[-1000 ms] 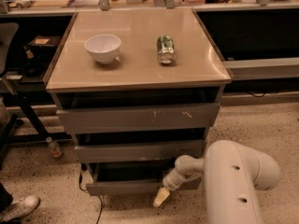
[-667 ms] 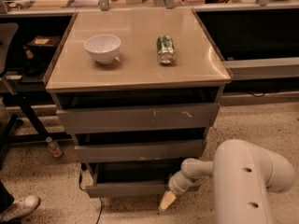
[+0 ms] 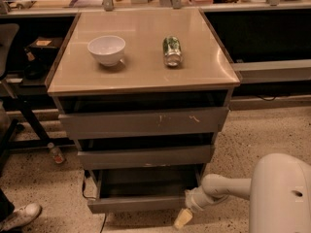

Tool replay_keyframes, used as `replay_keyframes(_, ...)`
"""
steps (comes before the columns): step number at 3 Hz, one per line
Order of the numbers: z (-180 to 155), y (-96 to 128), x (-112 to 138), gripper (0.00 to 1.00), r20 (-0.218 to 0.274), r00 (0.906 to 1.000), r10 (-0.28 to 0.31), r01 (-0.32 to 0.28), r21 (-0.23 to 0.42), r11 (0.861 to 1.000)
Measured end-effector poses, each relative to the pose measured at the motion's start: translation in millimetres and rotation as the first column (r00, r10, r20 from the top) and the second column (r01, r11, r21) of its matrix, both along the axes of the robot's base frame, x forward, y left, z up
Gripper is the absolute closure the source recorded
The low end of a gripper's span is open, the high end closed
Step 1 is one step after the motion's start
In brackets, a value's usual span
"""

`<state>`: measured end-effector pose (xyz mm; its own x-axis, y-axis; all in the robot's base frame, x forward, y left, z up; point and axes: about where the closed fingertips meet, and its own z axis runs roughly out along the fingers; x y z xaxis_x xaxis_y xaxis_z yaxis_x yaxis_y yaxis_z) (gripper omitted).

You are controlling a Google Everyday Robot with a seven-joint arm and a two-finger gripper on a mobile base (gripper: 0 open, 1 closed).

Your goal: Open bottom drawer

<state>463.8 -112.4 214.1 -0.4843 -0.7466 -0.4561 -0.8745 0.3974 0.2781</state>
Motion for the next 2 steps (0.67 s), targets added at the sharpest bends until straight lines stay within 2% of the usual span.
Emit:
replay_keyframes(1, 1.0, 6.9, 13.8, 0.0, 0.02, 0.9996, 0.019, -0.019, -0.001, 1.0)
replay_keyframes(2, -4.2, 9.5, 16.4, 0.0, 0.013, 0.9994, 0.031, -0.03, -0.011, 0.999)
